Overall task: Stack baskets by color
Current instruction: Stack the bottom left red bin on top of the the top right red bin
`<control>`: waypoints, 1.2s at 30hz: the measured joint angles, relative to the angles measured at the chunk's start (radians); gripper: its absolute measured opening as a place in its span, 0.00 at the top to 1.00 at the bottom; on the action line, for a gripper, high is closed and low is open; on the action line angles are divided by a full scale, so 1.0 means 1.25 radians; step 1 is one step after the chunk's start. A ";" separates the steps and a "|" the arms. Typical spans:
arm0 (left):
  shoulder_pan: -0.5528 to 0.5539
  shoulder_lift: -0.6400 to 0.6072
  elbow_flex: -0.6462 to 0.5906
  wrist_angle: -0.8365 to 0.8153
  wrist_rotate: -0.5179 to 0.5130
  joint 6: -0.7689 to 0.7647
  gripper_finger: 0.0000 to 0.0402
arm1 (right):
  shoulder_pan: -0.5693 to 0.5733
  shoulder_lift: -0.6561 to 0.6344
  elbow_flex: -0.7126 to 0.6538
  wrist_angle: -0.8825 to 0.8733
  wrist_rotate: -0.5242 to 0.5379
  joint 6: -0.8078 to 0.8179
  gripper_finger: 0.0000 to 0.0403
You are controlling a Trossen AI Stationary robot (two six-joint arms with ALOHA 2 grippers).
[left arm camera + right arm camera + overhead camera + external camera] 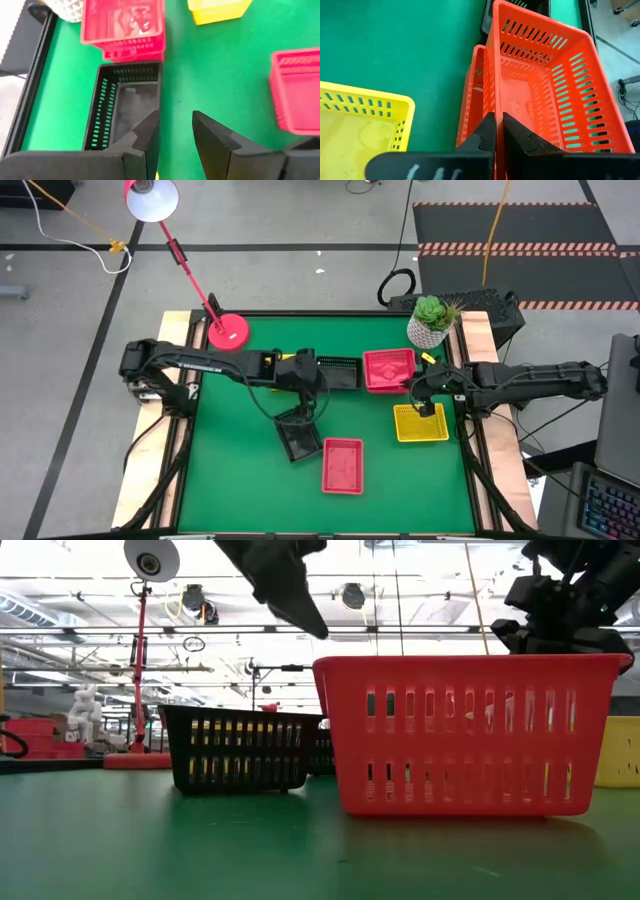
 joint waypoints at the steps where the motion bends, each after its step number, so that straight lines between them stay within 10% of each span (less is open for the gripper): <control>1: -0.005 -0.006 0.000 -0.004 0.000 0.000 0.71 | 0.000 0.000 0.000 -0.001 0.005 0.000 0.99; 36: -0.029 -0.010 0.000 -0.001 -0.001 0.006 0.71 | 0.000 0.055 -0.001 -0.012 -0.004 0.017 0.85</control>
